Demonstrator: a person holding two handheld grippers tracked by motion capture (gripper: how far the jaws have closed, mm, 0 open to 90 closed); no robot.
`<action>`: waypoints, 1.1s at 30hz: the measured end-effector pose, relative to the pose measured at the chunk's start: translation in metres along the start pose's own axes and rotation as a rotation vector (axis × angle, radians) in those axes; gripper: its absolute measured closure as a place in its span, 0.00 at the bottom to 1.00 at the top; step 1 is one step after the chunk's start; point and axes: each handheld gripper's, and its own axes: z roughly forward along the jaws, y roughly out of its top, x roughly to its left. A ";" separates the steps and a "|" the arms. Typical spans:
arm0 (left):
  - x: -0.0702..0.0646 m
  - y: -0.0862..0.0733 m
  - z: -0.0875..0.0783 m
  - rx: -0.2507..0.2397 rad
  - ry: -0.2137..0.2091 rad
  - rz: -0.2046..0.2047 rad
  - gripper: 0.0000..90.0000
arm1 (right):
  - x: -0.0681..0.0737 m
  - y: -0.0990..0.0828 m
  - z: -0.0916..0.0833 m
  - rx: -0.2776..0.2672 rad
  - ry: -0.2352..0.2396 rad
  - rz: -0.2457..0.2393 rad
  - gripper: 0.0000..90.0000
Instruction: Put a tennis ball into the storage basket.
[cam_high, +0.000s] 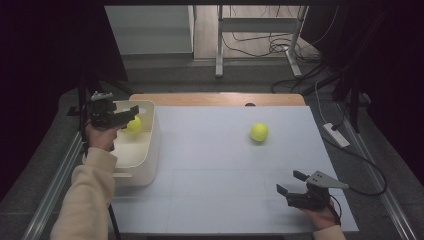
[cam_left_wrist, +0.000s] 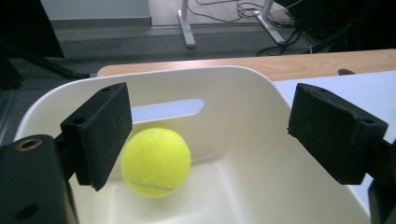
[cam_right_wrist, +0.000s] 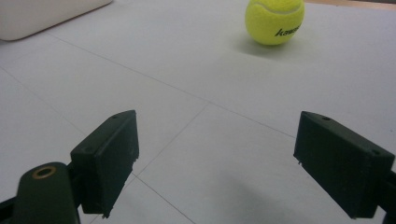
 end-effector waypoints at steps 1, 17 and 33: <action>0.000 0.000 0.000 0.000 0.000 0.000 0.16 | 0.000 0.000 0.000 0.000 0.000 -0.001 0.15; -0.030 -0.005 -0.015 -0.050 -0.148 0.051 0.17 | -0.001 0.004 0.005 -0.008 0.008 0.008 0.15; -0.059 -0.014 -0.025 -0.079 -0.263 0.110 0.17 | -0.002 0.005 0.008 -0.015 0.012 0.020 0.15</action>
